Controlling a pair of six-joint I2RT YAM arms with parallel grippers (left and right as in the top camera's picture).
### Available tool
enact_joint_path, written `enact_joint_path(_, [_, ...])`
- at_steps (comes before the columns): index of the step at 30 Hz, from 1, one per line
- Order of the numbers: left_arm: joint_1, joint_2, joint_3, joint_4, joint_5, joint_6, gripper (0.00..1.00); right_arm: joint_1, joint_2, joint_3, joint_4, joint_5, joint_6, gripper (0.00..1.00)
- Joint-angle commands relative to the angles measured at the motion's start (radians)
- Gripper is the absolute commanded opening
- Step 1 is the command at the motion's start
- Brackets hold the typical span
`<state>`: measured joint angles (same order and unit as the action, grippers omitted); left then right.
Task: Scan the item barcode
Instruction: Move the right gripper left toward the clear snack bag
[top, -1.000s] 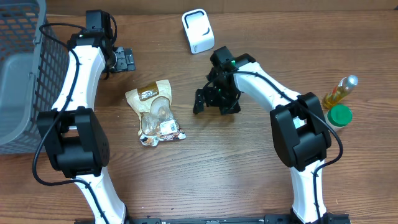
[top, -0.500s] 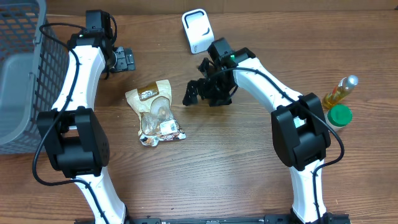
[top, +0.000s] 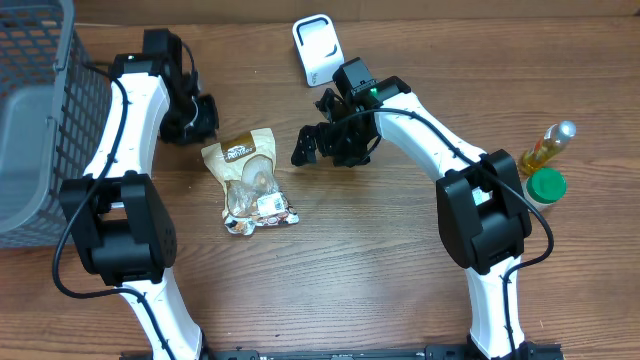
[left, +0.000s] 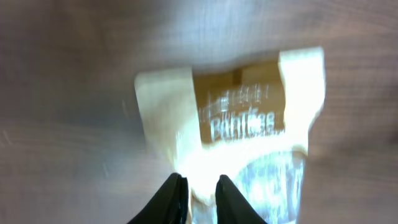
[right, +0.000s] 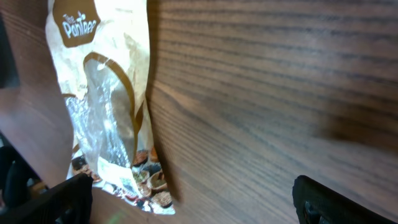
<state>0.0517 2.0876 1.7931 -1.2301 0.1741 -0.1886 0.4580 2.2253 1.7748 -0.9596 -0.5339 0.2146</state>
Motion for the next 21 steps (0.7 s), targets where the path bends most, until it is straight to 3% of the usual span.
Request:
enact_joint_path(1, [-0.016,0.002,0.008,-0.085,0.052,-0.043,0.23,-0.006,-0.022,0.02,0.018,0.049,-0.006,1.0])
enact_joint_path(4, [-0.036,0.002,0.008,-0.17,0.006,-0.04,0.29,-0.006,-0.022,0.02,0.036,0.09,-0.006,1.0])
enact_joint_path(12, [-0.09,0.002,-0.023,-0.206,-0.05,-0.041,0.5,-0.006,-0.022,0.02,0.041,0.089,-0.006,1.0])
enact_joint_path(16, [-0.105,0.002,-0.101,-0.184,-0.135,-0.071,0.5,-0.006,-0.022,0.02,0.059,0.089,-0.006,1.0])
enact_joint_path(21, [-0.105,0.002,-0.229,-0.057,-0.121,-0.07,0.49,-0.006,-0.022,0.02,0.069,0.089,-0.006,1.0])
